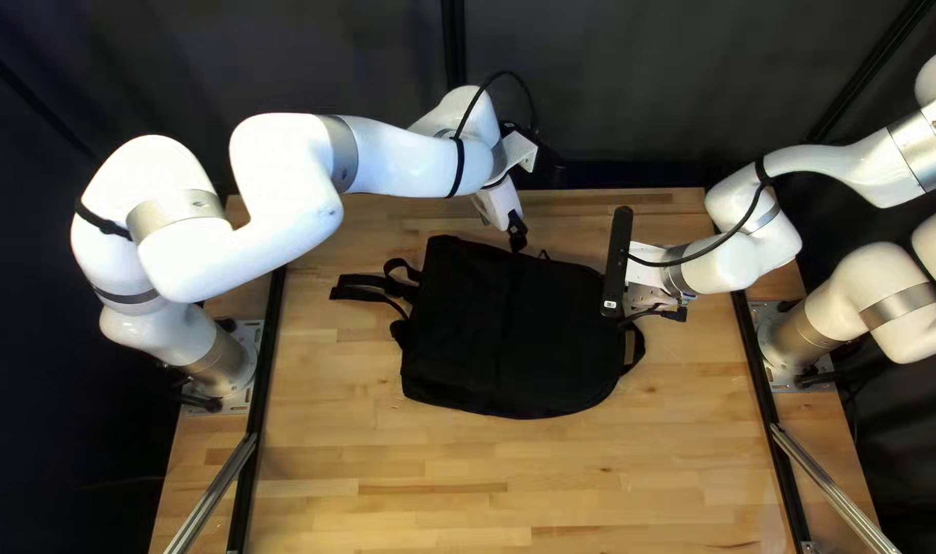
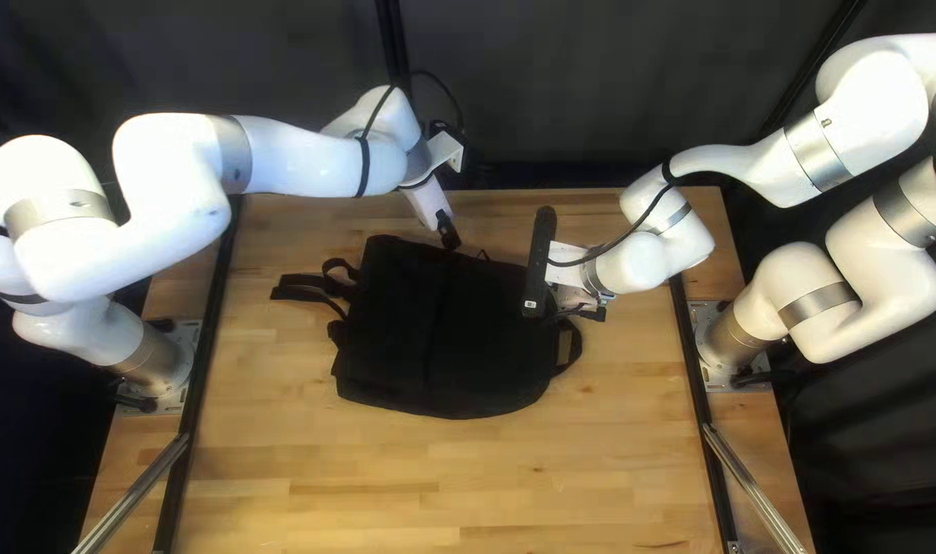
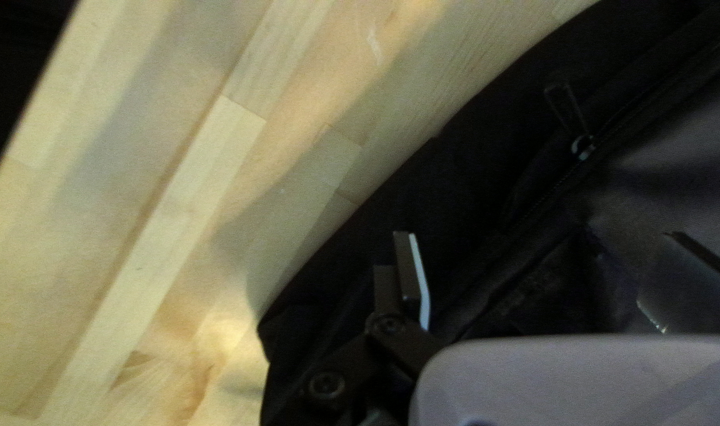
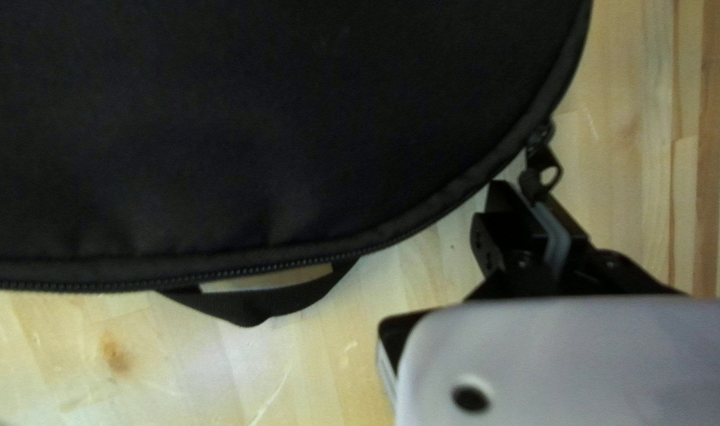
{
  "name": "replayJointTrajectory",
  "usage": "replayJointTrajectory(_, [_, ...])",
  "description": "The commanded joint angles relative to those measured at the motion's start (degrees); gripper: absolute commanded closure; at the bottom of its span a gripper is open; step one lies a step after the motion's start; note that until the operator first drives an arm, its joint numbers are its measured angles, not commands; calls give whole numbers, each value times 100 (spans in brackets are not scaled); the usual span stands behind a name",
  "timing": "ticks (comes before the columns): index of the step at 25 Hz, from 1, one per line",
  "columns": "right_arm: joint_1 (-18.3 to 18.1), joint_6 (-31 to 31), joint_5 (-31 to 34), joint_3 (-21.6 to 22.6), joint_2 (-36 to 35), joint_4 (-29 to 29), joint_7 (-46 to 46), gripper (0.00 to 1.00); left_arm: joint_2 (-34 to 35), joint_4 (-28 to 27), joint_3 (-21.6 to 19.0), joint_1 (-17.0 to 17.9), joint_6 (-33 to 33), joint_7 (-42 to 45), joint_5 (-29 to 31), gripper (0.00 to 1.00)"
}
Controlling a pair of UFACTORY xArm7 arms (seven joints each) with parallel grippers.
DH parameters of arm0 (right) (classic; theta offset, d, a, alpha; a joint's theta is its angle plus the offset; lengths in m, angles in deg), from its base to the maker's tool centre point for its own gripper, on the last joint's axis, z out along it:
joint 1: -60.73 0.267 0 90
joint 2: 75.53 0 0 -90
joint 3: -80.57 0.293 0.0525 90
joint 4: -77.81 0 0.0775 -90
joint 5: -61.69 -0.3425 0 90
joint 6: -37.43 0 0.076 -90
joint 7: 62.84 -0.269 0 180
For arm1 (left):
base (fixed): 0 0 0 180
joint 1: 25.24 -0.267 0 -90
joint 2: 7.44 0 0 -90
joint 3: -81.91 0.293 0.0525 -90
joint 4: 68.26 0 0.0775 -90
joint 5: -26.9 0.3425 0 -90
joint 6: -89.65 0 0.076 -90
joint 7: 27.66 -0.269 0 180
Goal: Remove a lunch box from a kids backpack
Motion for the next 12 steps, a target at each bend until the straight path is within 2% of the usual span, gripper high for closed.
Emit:
replayJointTrajectory(1, [18,23,-14,-20,-67,62,42,100,51,83,-44,54,-84,35,-9,0])
replayJointTrajectory(6, [13,82,8,-43,-140,76,15,100,-7,-174,-130,174,-401,211,124,0])
replayJointTrajectory(11, [27,64,-21,-31,-131,97,15,100,-376,-436,-292,-23,-580,52,-76,0])
replayJointTrajectory(12, [24,62,-18,-30,-124,89,16,100,-417,-455,-308,-55,-592,26,-103,11])
